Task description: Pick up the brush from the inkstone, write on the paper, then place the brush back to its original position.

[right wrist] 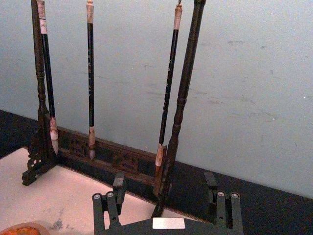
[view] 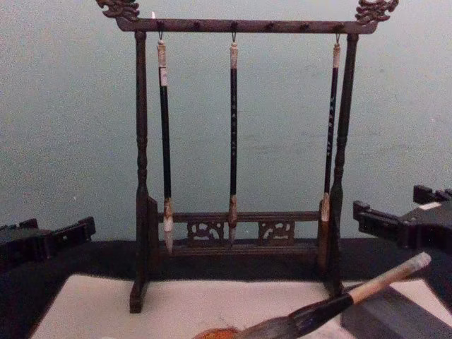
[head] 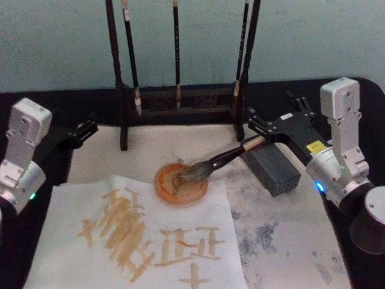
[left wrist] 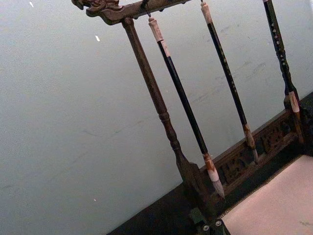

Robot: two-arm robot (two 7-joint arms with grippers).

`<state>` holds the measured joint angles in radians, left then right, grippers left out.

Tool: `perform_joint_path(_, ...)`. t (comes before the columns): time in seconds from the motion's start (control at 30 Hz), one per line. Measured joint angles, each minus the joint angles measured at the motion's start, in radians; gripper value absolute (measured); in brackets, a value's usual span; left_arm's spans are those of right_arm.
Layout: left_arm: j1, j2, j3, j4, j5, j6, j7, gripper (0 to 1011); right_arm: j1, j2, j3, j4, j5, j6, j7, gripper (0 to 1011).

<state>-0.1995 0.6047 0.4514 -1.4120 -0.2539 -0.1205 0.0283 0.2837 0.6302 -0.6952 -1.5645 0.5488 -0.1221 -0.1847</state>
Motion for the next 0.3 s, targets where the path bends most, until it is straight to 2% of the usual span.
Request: perform_joint_path(0.3,0.0,0.0,0.0,0.0,0.0,0.0,0.0,1002,0.0,0.0,0.0,0.0,0.0,0.0,0.0,1008)
